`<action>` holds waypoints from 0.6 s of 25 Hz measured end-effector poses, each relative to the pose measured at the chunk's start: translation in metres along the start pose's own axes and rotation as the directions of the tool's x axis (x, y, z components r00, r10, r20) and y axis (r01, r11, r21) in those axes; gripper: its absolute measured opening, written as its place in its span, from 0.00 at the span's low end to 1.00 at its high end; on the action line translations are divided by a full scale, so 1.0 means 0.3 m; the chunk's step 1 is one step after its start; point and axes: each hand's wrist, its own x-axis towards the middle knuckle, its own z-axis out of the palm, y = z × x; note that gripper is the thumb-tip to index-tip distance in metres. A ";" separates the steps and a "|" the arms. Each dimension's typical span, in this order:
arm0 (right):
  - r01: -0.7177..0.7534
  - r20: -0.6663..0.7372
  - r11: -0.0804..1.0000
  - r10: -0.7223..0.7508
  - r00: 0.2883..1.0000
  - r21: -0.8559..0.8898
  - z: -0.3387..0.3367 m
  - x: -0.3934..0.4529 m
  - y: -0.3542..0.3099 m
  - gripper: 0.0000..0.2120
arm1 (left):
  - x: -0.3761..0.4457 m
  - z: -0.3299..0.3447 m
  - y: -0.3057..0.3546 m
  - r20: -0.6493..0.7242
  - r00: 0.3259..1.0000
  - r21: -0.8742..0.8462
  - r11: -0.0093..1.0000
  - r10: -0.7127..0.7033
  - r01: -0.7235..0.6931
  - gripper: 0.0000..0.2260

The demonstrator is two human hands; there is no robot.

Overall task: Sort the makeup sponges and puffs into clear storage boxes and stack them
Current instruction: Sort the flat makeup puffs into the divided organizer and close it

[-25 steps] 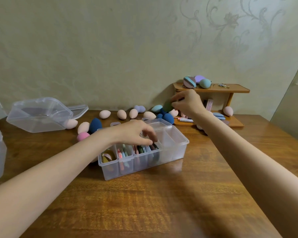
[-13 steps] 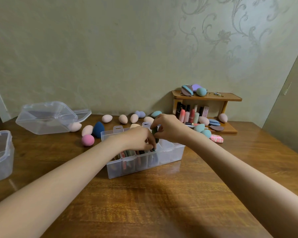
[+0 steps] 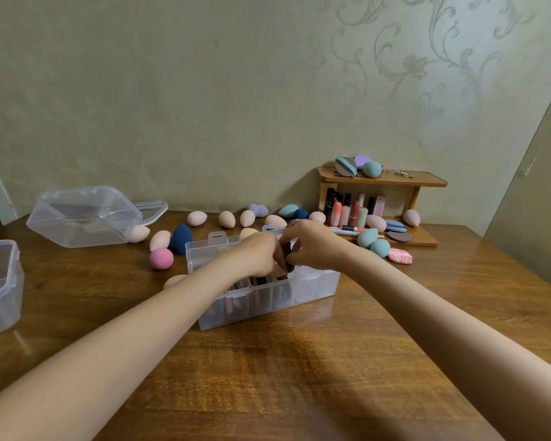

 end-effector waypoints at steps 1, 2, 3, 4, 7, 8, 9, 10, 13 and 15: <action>-0.011 0.026 1.000 0.011 1.000 -0.003 0.003 0.002 0.002 0.13 | -0.001 0.005 -0.002 -0.035 0.999 -0.004 1.000 -0.008 0.008 0.10; -0.021 0.063 1.000 0.021 0.998 -0.006 0.007 0.003 0.006 0.12 | 0.003 0.013 -0.006 -0.070 0.997 -0.020 1.000 -0.018 0.016 0.09; -0.032 0.104 0.999 0.033 0.994 -0.010 0.011 0.007 0.009 0.12 | 0.001 0.019 -0.009 -0.102 0.994 -0.060 0.998 -0.028 0.022 0.08; -0.040 0.136 0.999 0.042 0.990 -0.017 0.014 0.010 0.012 0.12 | 0.011 0.030 -0.018 -0.115 0.991 -0.127 0.990 -0.070 0.055 0.07; -0.041 0.168 0.998 0.047 0.985 -0.038 0.005 0.019 0.013 0.11 | 0.027 0.054 -0.049 -0.128 0.976 -0.370 0.921 -0.175 0.117 0.07; -0.033 0.176 0.998 0.041 0.984 -0.046 -0.001 0.020 0.011 0.11 | 0.018 0.059 -0.062 -0.144 0.974 -0.355 0.928 -0.174 0.114 0.06; -0.023 0.187 0.998 0.033 0.982 -0.054 -0.009 0.020 0.008 0.10 | 0.031 0.065 -0.070 -0.153 0.963 -0.417 0.898 -0.222 0.141 0.06; -0.015 0.198 0.998 0.028 0.980 -0.066 -0.015 0.020 0.004 0.10 | 0.028 0.069 -0.073 -0.167 0.959 -0.441 0.887 -0.228 0.134 0.06; 0.023 0.224 0.989 0.010 0.975 -0.144 -0.021 0.027 -0.016 0.13 | -0.018 0.051 -0.018 -0.129 0.977 -0.579 0.813 -0.171 0.066 0.03; 0.038 0.240 0.975 0.016 0.971 -0.218 -0.011 0.037 -0.031 0.15 | -0.046 0.057 -0.004 -0.224 0.963 -0.560 0.828 -0.146 -0.005 0.07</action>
